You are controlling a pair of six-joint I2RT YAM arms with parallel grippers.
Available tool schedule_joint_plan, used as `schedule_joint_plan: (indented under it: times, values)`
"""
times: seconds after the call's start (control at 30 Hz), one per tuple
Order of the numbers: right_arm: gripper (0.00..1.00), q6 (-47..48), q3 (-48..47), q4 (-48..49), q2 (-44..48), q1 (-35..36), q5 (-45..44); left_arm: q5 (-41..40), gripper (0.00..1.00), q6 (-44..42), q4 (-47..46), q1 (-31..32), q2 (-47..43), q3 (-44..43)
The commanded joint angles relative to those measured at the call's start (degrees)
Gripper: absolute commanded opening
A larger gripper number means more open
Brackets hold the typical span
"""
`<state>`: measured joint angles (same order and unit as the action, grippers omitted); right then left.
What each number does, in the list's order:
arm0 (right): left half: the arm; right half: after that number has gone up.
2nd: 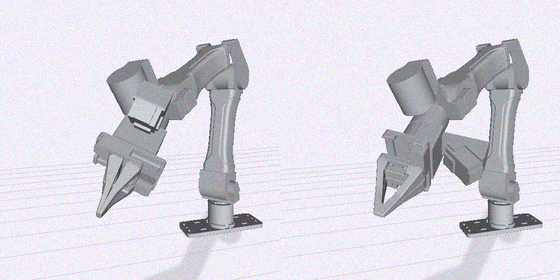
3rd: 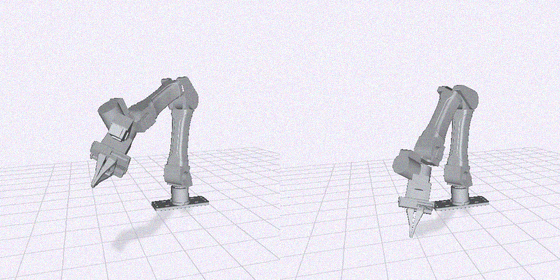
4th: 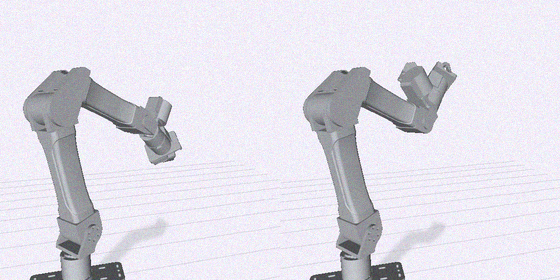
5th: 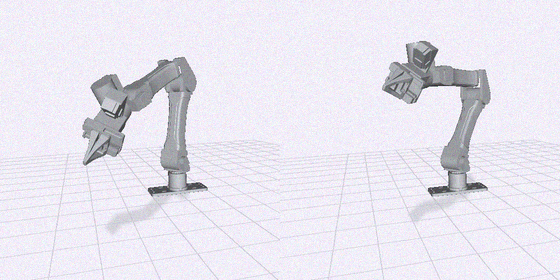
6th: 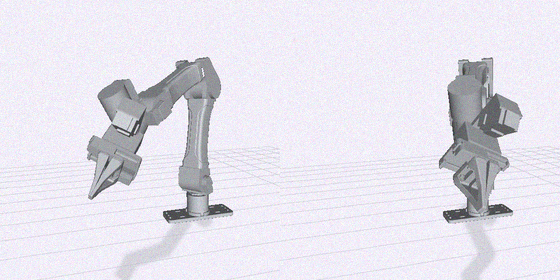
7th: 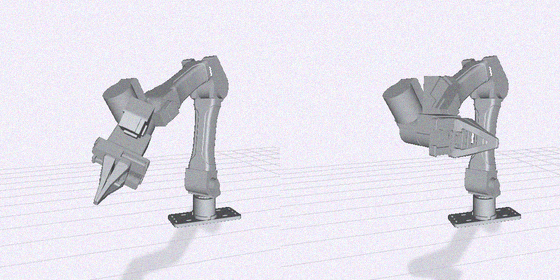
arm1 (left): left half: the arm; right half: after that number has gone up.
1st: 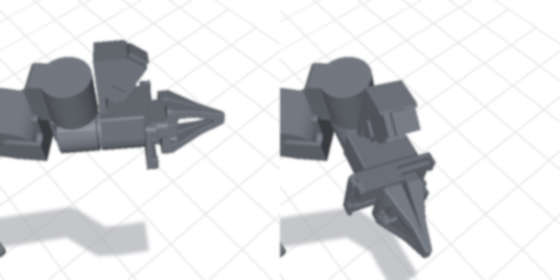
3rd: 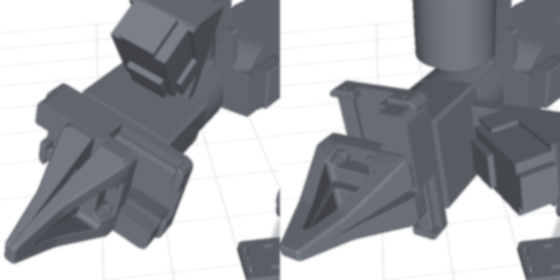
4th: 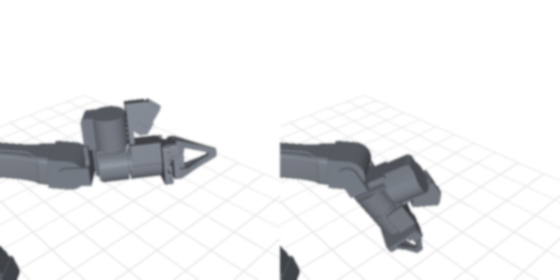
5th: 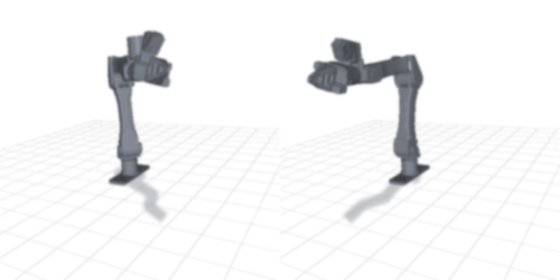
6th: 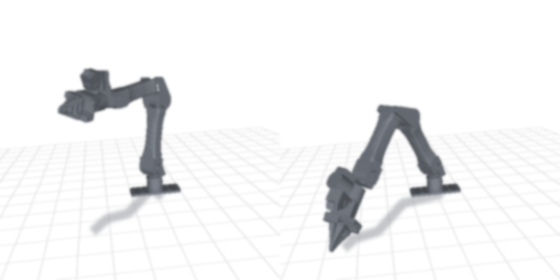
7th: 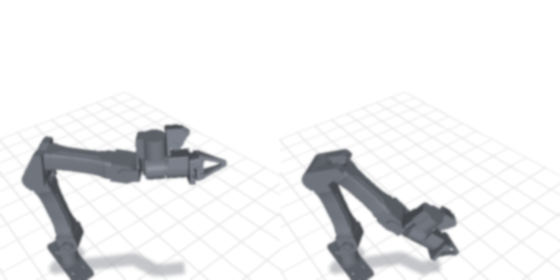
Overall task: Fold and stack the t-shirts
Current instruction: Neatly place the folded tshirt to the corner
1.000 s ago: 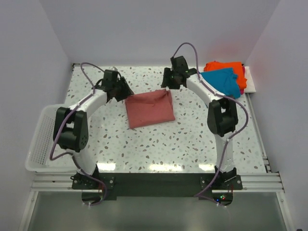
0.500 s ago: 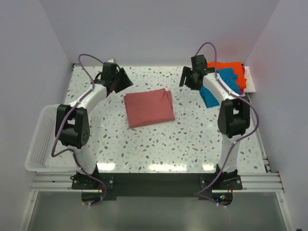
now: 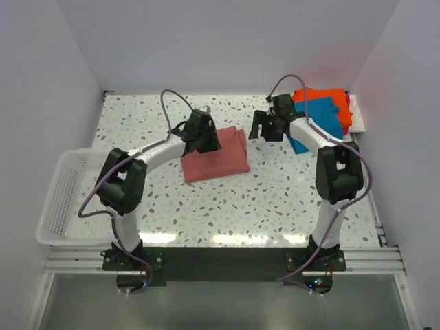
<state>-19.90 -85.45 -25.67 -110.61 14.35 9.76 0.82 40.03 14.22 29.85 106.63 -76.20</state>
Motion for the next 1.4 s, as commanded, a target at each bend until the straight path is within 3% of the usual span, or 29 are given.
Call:
schedule_joint_plan:
  times: [0.0,0.27,0.47,0.57,0.6,0.67,0.7,0.73,0.83,1.07,1.37]
  values:
    - [0.77,3.3,-0.1,6.4,-2.5,1.8,6.0,-1.9,0.4,1.5,-1.6,1.6,2.5,1.4]
    - [0.9,2.8,-1.4,10.5,-9.0,5.7,5.0,-1.3,0.39,2.1,-1.2,2.6,5.9,2.1]
    - [0.91,2.0,-4.3,10.4,-14.0,9.1,1.8,-1.2,0.39,1.8,-1.3,2.6,6.3,2.1]
    - [0.81,0.7,-3.8,10.3,-14.5,10.8,-0.5,-1.2,0.39,1.5,-0.7,2.7,6.2,1.6]
    - [0.69,0.6,-3.4,9.9,-14.5,11.0,-1.4,-1.1,0.39,1.5,-0.5,2.7,6.1,1.2]
    - [0.58,0.0,-2.9,8.5,-13.9,11.5,-4.0,-1.1,0.39,1.2,0.6,2.6,5.8,-0.3]
    - [0.43,-0.2,-2.2,8.0,-13.8,11.6,-5.0,-1.1,0.39,0.9,1.2,2.7,5.7,-1.0]
    - [0.36,-0.1,-2.1,7.0,-13.3,11.6,-7.3,-1.2,0.39,0.8,2.0,2.6,5.3,-1.8]
    - [0.0,1.5,-2.4,4.7,-12.5,11.6,-9.6,-4.3,0.4,-0.2,5.7,2.5,3.4,-5.4]
    - [0.0,14.8,-7.5,-3.1,-8.7,8.8,-26.4,-9.4,0.42,-5.4,13.5,2.1,-5.1,-10.0]
    - [0.0,32.4,-18.5,-6.4,-8.8,1.4,-37.0,-6.8,0.42,-8.6,14.3,0.4,-13.7,-1.7]
